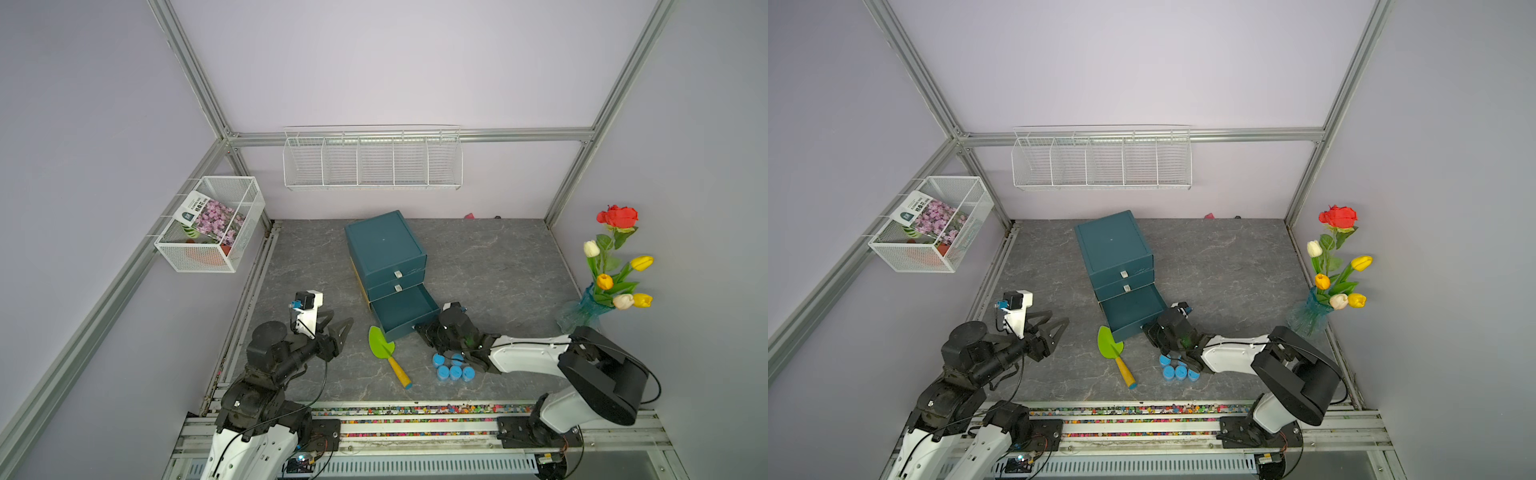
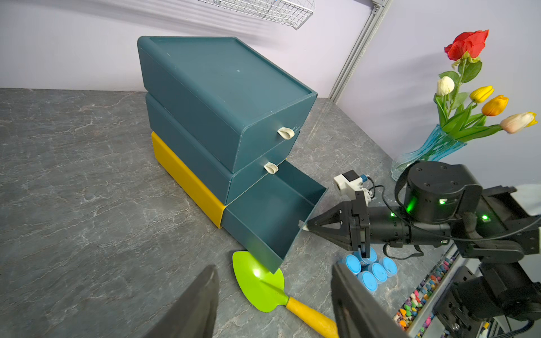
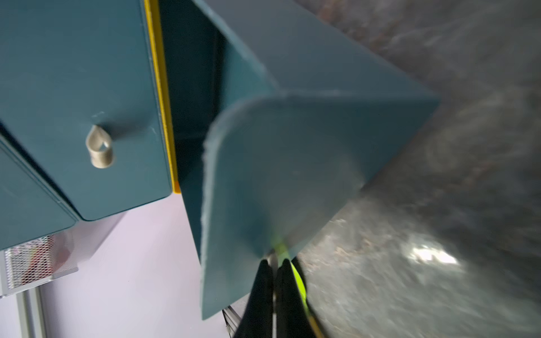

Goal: Put the paint cans in the drawer according to color
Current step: Open the drawer in the storage box.

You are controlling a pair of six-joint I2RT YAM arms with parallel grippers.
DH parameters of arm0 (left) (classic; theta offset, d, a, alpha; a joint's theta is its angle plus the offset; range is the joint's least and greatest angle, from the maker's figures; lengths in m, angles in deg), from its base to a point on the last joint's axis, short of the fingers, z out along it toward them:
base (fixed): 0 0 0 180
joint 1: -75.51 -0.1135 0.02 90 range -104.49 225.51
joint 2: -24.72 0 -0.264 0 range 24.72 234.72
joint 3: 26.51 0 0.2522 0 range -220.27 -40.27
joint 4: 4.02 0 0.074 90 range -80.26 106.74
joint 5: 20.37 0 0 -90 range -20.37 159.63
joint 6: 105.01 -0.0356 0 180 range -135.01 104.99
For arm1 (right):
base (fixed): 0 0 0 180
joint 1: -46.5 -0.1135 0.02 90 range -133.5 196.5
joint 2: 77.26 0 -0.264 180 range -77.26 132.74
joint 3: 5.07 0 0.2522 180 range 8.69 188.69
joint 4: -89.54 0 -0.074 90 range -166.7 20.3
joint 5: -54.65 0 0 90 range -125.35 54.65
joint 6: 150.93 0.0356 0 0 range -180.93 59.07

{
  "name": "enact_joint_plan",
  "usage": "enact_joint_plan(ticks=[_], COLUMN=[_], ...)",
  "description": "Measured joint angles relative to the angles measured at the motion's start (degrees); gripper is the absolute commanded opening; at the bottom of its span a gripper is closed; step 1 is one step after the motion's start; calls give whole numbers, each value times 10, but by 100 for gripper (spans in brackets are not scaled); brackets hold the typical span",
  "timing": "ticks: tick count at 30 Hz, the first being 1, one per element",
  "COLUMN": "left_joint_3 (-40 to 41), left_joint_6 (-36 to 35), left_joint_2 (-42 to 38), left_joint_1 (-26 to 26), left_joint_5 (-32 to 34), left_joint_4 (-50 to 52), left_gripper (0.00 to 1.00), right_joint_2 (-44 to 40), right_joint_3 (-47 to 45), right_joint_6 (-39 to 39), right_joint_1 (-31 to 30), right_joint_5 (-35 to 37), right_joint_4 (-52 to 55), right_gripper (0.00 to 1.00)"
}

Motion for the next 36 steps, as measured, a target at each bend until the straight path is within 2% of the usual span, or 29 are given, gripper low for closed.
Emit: enact_joint_plan(ticks=[11,20,36], left_joint_3=[0,0,0], left_joint_6=[0,0,0], left_joint_2=[0,0,0], left_joint_1=[0,0,0], left_joint_5=[-3,-3,-3], left_joint_4=[0,0,0], left_gripper=[64,64,64], right_joint_2=[-19,-82,-40], right_joint_3=[-9,-23,-15], right_joint_6=[6,13,23], right_joint_1=[-4,-5,-8], right_joint_5=[10,15,6], right_joint_4=[23,69,82], right_gripper=[0,0,0])
